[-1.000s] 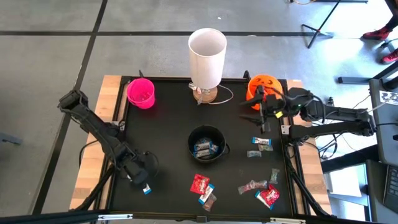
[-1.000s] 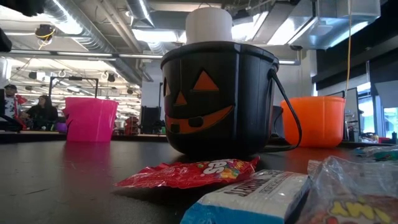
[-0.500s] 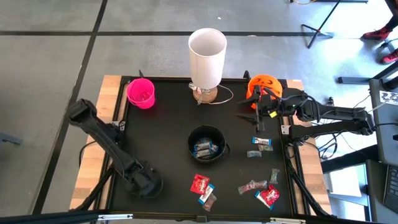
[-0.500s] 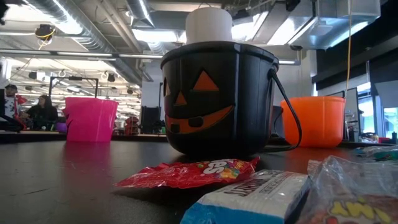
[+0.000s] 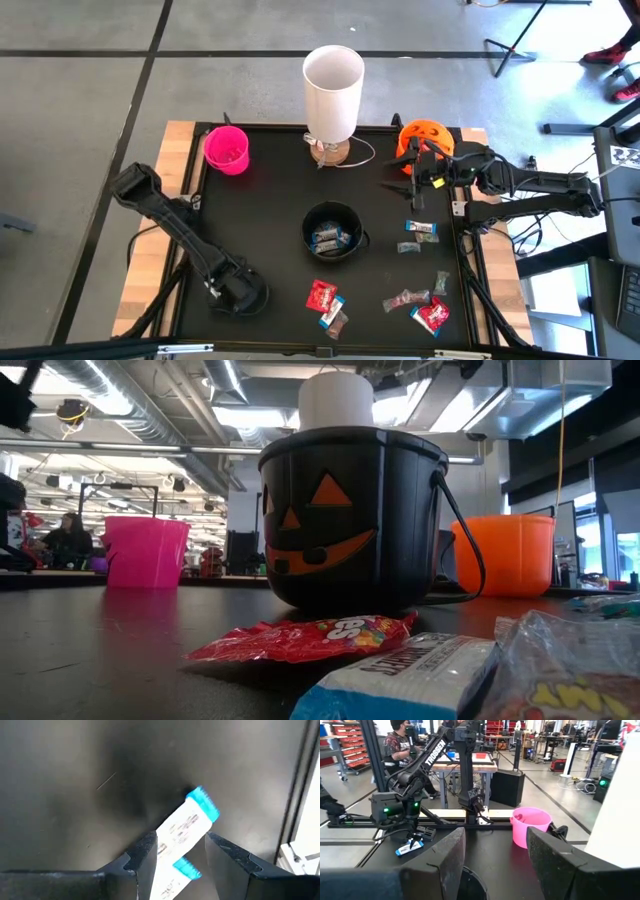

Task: Sort candy
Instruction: Put the white chocolate into the black bucket

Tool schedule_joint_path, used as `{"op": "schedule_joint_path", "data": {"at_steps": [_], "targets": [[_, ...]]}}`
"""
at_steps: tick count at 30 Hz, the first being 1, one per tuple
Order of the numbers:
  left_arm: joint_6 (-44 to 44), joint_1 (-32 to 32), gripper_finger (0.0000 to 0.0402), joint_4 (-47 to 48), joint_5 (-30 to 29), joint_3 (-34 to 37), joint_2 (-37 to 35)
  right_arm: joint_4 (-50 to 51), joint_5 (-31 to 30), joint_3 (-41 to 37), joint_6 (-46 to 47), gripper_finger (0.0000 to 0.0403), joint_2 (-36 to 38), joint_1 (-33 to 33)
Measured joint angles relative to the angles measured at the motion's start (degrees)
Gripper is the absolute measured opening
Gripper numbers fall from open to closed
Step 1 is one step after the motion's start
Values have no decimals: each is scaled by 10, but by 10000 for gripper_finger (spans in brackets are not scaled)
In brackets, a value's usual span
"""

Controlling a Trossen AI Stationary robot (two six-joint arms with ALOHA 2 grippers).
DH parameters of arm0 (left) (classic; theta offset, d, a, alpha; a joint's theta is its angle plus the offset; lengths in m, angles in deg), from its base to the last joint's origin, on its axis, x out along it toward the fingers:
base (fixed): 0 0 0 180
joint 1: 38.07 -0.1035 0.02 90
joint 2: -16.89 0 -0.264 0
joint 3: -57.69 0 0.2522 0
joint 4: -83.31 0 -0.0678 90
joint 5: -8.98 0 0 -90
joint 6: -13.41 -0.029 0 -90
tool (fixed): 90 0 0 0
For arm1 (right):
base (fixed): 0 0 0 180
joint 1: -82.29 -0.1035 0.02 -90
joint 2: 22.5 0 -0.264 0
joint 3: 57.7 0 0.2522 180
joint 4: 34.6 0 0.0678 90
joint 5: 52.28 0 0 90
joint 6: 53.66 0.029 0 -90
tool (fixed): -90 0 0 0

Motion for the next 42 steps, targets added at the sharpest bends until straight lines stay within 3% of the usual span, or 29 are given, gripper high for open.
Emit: {"op": "schedule_joint_path", "data": {"at_steps": [6,11,14,22,27,33,42], "targets": [[-16,-20,156,28,3,0,-13,0,-8,0,0,209,0,0],[-27,-29,161,29,123,0,10,-1,-8,0,0,209,0,0],[-42,-30,173,27,131,0,11,-1,-8,0,0,209,0,0],[-48,-30,212,26,61,0,11,-11,-9,0,0,209,-22,0],[-101,-12,232,22,31,0,14,-25,-11,0,-2,209,-46,0],[-167,14,235,33,-36,0,31,-29,-24,0,-13,209,-57,0],[-235,15,231,32,-74,-3,53,-38,-28,0,-15,209,-57,0]]}}
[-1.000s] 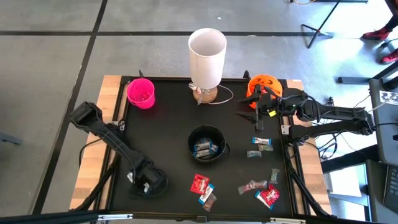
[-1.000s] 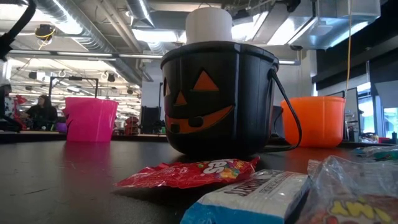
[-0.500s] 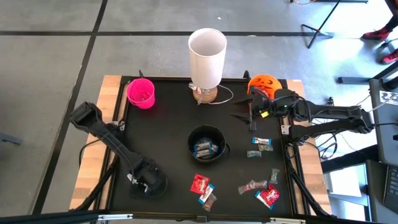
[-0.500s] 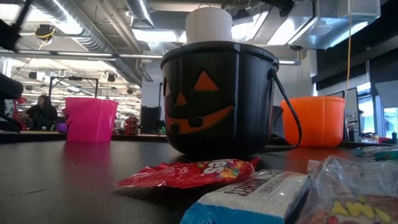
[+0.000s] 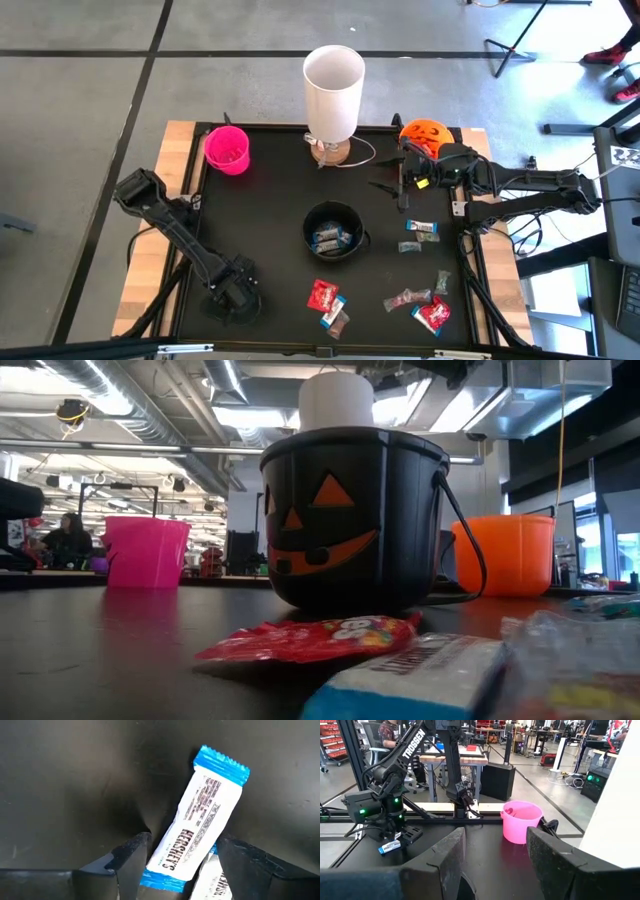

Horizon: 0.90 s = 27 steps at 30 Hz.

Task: Sort candy
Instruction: Put the white chocolate into the black bucket

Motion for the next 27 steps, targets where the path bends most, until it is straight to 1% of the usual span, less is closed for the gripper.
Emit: {"op": "schedule_joint_path", "data": {"at_steps": [6,11,18,23,27], "targets": [[-4,-6,198,-1,-46,1,1,-14,0,0,-2,209,0,0],[0,-9,165,-2,-65,1,2,-18,0,0,-2,209,0,0],[41,-19,130,-5,-98,2,-8,-17,0,0,-1,209,0,0],[61,-36,114,4,-170,-4,-23,-17,0,0,1,209,0,0],[57,-51,106,6,-206,-30,-32,-17,0,0,1,209,0,0]]}}
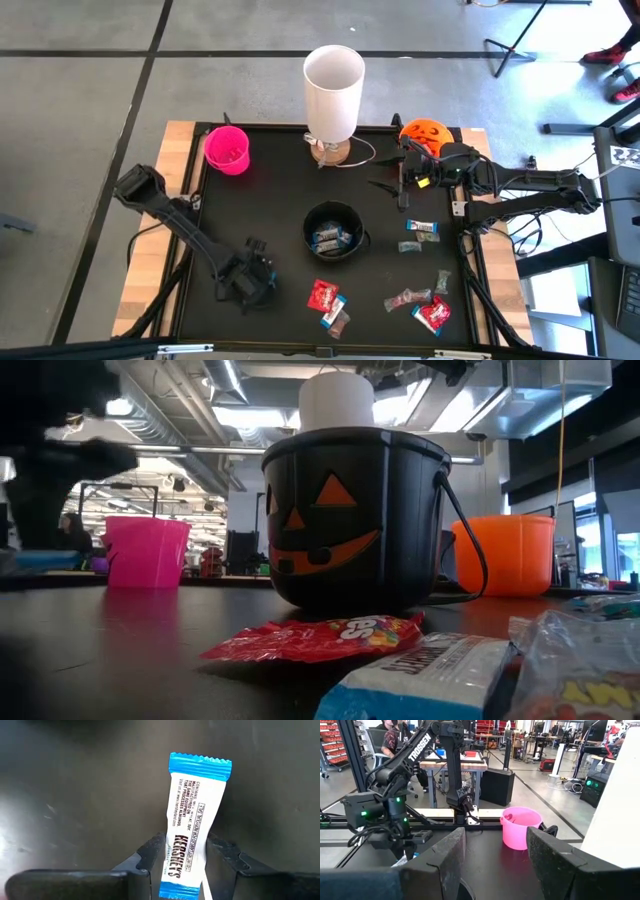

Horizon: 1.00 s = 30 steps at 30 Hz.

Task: Sort candy
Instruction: Put the white chocolate into the black bucket

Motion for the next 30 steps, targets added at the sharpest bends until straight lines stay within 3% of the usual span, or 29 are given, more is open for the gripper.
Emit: {"op": "schedule_joint_path", "data": {"at_steps": [5,12,17,20,22,24,30], "targets": [[-30,-24,105,26,-21,-36,0,0,0,0,4,209,0,0],[-60,-48,104,132,-70,-103,-1,2,0,0,5,209,0,0],[-62,-75,104,174,-199,-191,-2,0,0,0,5,209,0,0],[-70,-97,104,140,-298,-243,-2,-3,0,0,5,209,0,0],[-99,-115,104,79,-322,-263,-3,-3,0,0,5,209,0,0],[-144,-134,104,-3,-301,-272,-3,-4,0,0,5,209,0,0],[-240,-196,104,-286,-120,-225,-3,-4,0,0,5,209,0,0]]}}
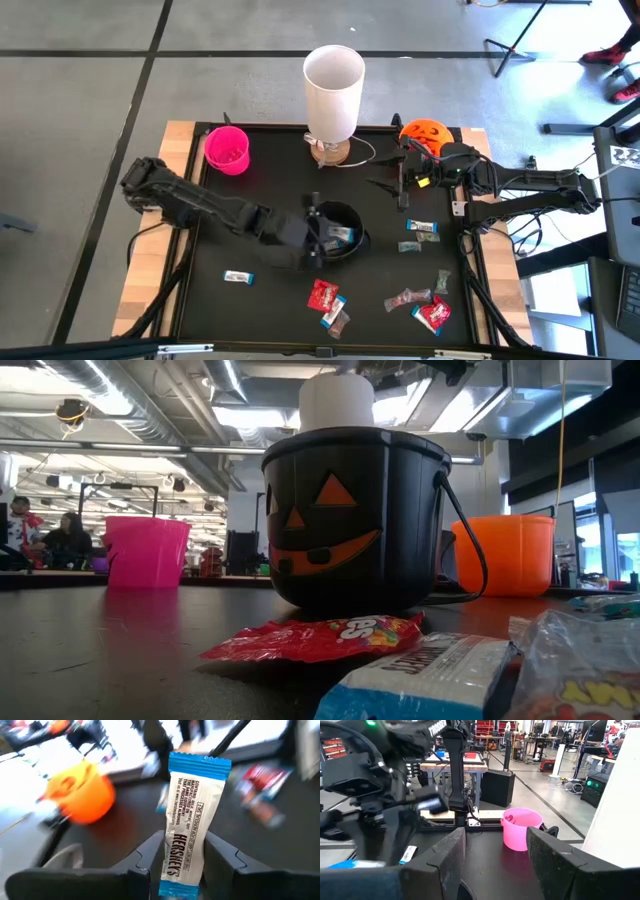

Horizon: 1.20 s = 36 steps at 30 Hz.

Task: Sort candy
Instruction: Put the white chocolate into the black bucket

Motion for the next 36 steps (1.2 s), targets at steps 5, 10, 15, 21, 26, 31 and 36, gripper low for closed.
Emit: {"op": "schedule_joint_path", "data": {"at_steps": [5,10,15,21,26,31,36], "targets": [[-11,-46,104,-229,108,74,0,0,1,0,-3,209,5,0],[33,-73,104,-350,122,168,1,1,2,0,-4,209,23,0],[80,-89,104,-385,126,206,1,3,2,0,-4,209,33,0],[86,-95,131,-367,167,192,1,5,2,0,-5,209,33,0],[92,-102,180,-272,176,165,0,6,2,0,-5,209,32,0],[65,-101,215,-97,185,101,-7,11,2,0,-4,209,32,0],[47,-77,221,197,167,-16,-31,16,2,0,-4,209,32,0]]}}
